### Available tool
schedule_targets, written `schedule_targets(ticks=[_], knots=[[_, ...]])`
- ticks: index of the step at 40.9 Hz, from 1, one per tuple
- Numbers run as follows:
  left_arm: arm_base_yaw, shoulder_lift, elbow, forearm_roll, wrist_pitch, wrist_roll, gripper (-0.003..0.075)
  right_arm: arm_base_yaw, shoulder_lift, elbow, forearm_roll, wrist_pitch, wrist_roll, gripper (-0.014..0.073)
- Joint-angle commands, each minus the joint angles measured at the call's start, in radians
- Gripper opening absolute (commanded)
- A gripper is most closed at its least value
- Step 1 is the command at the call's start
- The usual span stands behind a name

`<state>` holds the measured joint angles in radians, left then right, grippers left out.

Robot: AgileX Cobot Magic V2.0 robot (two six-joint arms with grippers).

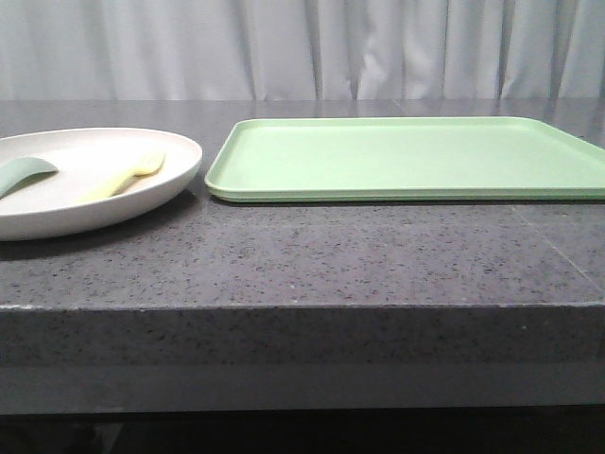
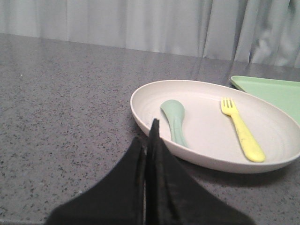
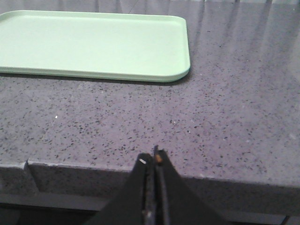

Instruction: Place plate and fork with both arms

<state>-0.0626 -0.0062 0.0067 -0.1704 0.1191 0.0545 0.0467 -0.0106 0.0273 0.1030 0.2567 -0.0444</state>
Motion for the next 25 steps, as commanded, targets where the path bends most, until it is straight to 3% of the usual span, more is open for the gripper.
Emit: schedule_targets(ticks=[1,12,20,25], knots=[[0.001,-0.020,0.000,-0.006,-0.119,0.002,-0.0018,0.005,-0.019,-0.004,0.047,-0.115,-0.006,-0.0069],[0.001,-0.020,-0.008,-0.006,-0.360,0.002,-0.0018,0.005,-0.019,-0.027,0.069,-0.183,-0.006,-0.0069],[0.001,0.031,-0.135,-0.006,-0.311,0.002,-0.0018,0.005,-0.002,-0.186,0.069,-0.150,-0.006,-0.0064],[0.001,0.162,-0.254,-0.006,-0.295,0.002,-0.0018,0.005,0.098,-0.337,0.069,-0.101,-0.006,-0.0060]])
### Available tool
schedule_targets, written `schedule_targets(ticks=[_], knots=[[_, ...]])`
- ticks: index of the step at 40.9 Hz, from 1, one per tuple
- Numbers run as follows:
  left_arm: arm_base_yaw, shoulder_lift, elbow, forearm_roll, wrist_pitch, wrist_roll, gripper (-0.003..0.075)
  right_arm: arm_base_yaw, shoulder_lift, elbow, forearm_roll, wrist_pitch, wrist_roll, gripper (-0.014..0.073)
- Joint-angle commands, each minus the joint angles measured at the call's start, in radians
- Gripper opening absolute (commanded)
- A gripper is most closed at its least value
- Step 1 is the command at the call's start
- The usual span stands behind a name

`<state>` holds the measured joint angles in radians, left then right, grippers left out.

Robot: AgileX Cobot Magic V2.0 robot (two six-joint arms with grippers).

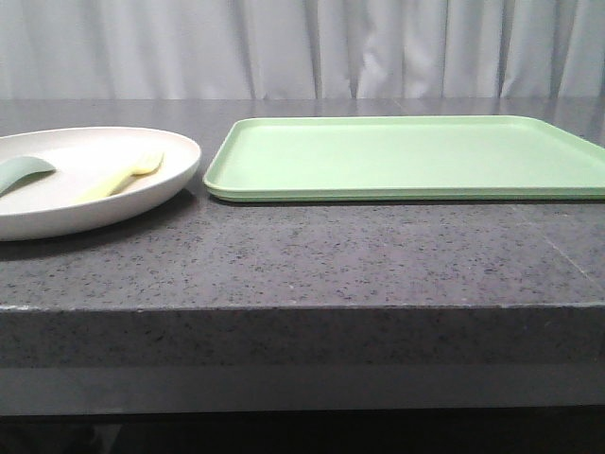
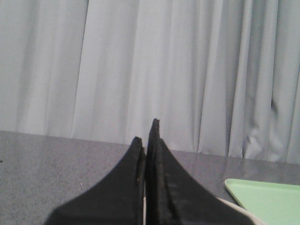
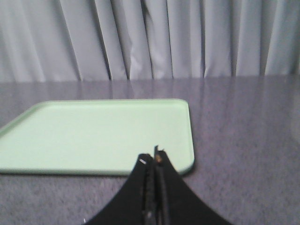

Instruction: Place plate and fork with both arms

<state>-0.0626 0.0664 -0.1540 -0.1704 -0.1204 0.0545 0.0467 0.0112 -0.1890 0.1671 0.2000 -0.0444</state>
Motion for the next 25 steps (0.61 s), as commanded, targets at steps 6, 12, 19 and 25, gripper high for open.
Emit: schedule_targets(ticks=[6,12,19,25], knots=[[0.001,0.319,-0.260,-0.006,0.082,0.002,-0.0018,0.005,0.288,-0.285,0.004,0.019,-0.006,-0.0060],[0.001,0.514,-0.380,0.020,0.184,0.002,-0.0018,0.005,0.476,-0.379,0.004,0.033,-0.006,-0.0060],[0.001,0.584,-0.403,0.022,0.182,0.002,-0.0018,0.005,0.562,-0.386,0.004,0.024,-0.006,-0.0050],[0.001,0.585,-0.403,0.023,0.176,0.002,0.0024,0.005,0.572,-0.385,0.004,0.022,-0.006,0.0136]])
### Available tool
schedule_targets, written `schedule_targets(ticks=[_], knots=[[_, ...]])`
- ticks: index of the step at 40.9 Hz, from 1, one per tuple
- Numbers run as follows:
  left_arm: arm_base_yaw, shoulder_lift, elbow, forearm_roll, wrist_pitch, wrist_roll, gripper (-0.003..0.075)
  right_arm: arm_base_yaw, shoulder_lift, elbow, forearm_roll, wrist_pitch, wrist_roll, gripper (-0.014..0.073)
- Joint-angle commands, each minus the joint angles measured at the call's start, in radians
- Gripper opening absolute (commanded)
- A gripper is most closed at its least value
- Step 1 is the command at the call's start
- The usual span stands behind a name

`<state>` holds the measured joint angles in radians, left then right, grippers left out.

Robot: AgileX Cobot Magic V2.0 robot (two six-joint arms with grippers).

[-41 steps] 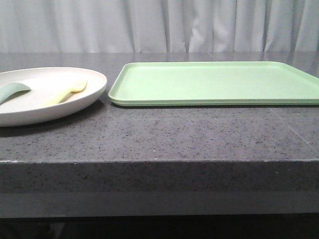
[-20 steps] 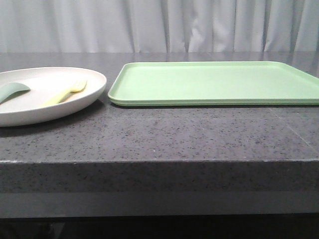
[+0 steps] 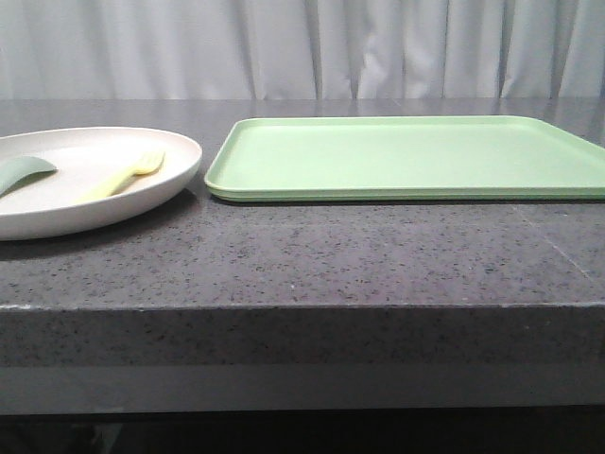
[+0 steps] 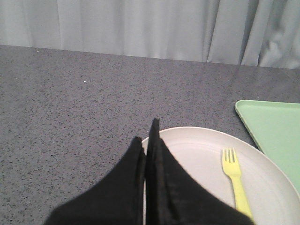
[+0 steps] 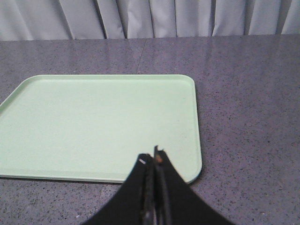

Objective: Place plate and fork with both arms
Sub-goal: 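Lower the left gripper onto the cream plate's rim and close it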

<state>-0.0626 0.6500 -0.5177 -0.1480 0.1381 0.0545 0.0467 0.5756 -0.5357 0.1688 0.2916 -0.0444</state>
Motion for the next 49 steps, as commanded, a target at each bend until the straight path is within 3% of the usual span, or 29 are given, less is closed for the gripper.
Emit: schedule_targets(ticks=[1,2,6,7,9,12,21,27,31,40,49], knots=[[0.001,0.002,-0.039,0.001,-0.088,0.002,0.0057,0.005,0.007,-0.039,0.002,-0.070,-0.006,0.0176],[0.001,0.002,-0.039,0.001,-0.090,0.002,0.0078,0.005,0.007,-0.039,0.002,-0.070,-0.006,0.0234],[0.001,0.002,-0.039,0.001,-0.098,0.002,0.0332,0.005,0.007,-0.039,0.002,-0.070,-0.006,0.0452],[0.001,0.002,-0.039,0.001,-0.098,0.002,0.0435,0.005,0.007,-0.039,0.002,-0.070,-0.006,0.0490],[0.001,0.002,-0.039,0.001,-0.098,0.002,0.0557,0.005,0.007,-0.039,0.002,-0.070,-0.006,0.0562],[0.001,0.002,-0.039,0.001,-0.098,0.002,0.0659,0.005,0.007,-0.039,0.002,-0.070,-0.006,0.0627],[0.001,0.002,-0.041,-0.001,-0.090,0.002,0.0649,0.005,0.007,-0.038,0.002,-0.069,-0.006,0.0633],[0.002,0.069,-0.111,0.015,-0.005,0.002,0.0649,0.005,0.007,-0.038,0.002,-0.080,-0.006,0.0633],[0.008,0.178,-0.214,0.055,0.123,0.002,0.0649,0.005,0.007,-0.038,0.002,-0.086,-0.006,0.0633],[0.076,0.469,-0.511,0.077,0.543,-0.009,0.0648,0.005,0.007,-0.038,0.002,-0.087,-0.006,0.0633],[0.071,0.678,-0.684,0.024,0.690,-0.009,0.0596,0.005,0.007,-0.038,0.002,-0.086,-0.006,0.0633]])
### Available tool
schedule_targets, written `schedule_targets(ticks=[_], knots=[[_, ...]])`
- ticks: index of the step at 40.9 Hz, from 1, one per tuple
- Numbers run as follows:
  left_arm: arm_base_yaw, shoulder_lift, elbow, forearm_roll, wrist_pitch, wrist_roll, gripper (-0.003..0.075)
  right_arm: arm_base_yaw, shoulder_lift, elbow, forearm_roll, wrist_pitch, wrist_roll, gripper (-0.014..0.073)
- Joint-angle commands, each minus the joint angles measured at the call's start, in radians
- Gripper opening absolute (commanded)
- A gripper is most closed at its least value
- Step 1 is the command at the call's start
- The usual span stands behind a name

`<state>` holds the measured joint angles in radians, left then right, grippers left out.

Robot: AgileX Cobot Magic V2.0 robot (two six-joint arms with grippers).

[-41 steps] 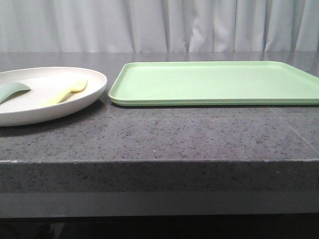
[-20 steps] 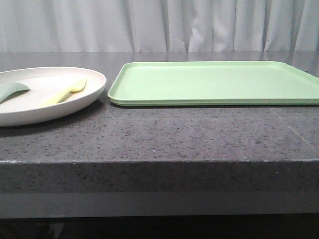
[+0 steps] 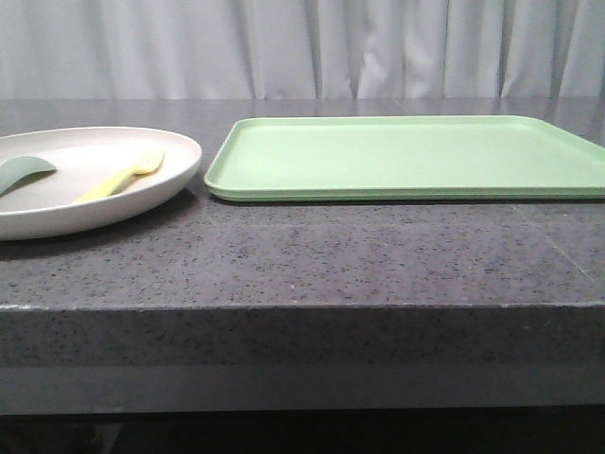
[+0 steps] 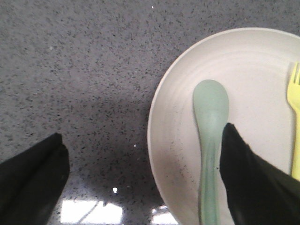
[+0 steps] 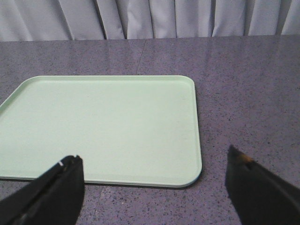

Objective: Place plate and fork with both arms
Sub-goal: 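Lower the left gripper onto the cream plate's rim and close it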

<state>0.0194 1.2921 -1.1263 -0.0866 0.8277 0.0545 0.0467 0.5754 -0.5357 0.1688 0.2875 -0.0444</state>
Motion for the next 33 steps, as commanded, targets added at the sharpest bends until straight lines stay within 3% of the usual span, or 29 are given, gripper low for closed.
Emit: schedule_targets(ticks=[1,16,33], knots=[[-0.016,0.057,-0.086,-0.037,0.001,-0.009,0.0592,0.005,0.008,-0.038,0.002,-0.082,-0.006,0.0633],[-0.026,0.233,-0.113,0.005,0.044,-0.009,0.0586,0.005,0.008,-0.038,0.002,-0.082,-0.006,0.0633],[-0.026,0.276,-0.113,0.016,0.047,-0.009,0.0554,0.005,0.008,-0.038,0.002,-0.082,-0.006,0.0633]])
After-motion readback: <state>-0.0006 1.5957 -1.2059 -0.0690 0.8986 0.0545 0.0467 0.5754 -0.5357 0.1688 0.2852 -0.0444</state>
